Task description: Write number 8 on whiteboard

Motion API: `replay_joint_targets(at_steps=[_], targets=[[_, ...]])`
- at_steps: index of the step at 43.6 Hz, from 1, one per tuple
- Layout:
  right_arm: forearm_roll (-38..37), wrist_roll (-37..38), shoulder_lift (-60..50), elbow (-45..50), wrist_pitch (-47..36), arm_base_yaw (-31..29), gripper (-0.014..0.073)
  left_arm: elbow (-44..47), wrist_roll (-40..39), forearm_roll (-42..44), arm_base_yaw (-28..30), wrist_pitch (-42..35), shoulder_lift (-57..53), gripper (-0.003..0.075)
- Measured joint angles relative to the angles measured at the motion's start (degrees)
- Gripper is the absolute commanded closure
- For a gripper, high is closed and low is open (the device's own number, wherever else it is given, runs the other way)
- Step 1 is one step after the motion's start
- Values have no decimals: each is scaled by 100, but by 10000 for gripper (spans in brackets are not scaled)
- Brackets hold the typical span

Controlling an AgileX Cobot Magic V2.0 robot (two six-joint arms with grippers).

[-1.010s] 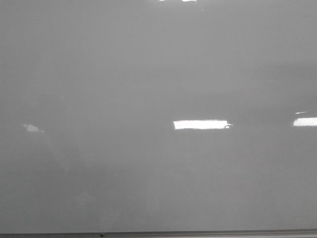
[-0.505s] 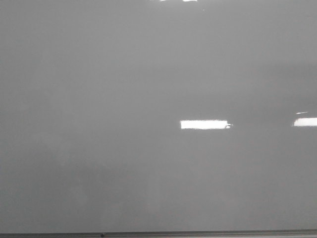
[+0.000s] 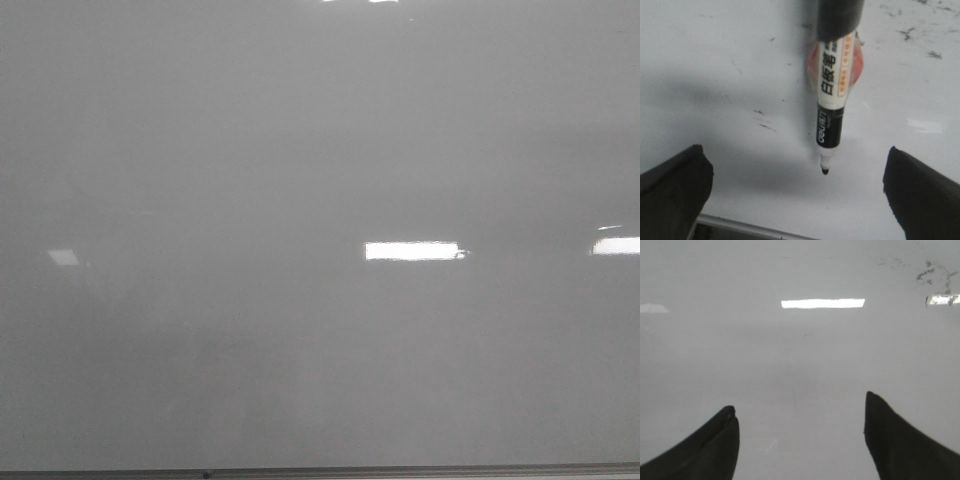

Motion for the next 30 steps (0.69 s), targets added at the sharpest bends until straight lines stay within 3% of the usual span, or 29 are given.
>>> replay_joint_targets(at_steps=[13,30], targets=[[0,0,0,0,0,0,48,-12,0,0,-126,-952,714,229],[0,0,0,0,9,0,48,-12,0,11,-126,-1442,1058,479]])
